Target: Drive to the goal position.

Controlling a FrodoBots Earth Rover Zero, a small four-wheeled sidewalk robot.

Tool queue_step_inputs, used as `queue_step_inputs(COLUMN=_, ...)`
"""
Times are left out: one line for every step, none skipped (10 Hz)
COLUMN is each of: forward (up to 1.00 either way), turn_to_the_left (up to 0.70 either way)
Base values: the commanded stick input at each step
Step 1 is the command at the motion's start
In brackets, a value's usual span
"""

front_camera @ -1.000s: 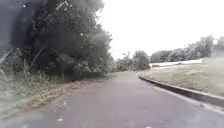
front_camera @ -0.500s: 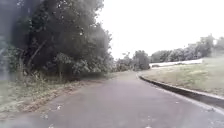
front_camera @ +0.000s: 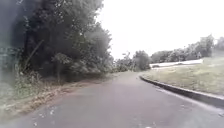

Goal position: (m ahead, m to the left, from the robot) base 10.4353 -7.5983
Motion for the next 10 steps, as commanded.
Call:
queue_step_inputs(forward=0.45, turn_to_the_left=0.00)
queue_step_inputs(forward=0.45, turn_to_the_left=0.00)
queue_step_inputs(forward=0.45, turn_to_the_left=0.00)
queue_step_inputs(forward=0.45, turn_to_the_left=0.00)
queue_step_inputs(forward=0.45, turn_to_the_left=0.00)
queue_step_inputs(forward=0.45, turn_to_the_left=0.00)
queue_step_inputs(forward=0.45, turn_to_the_left=0.00)
queue_step_inputs(forward=0.45, turn_to_the_left=0.00)
queue_step_inputs(forward=0.45, turn_to_the_left=0.00)
queue_step_inputs(forward=0.45, turn_to_the_left=0.00)
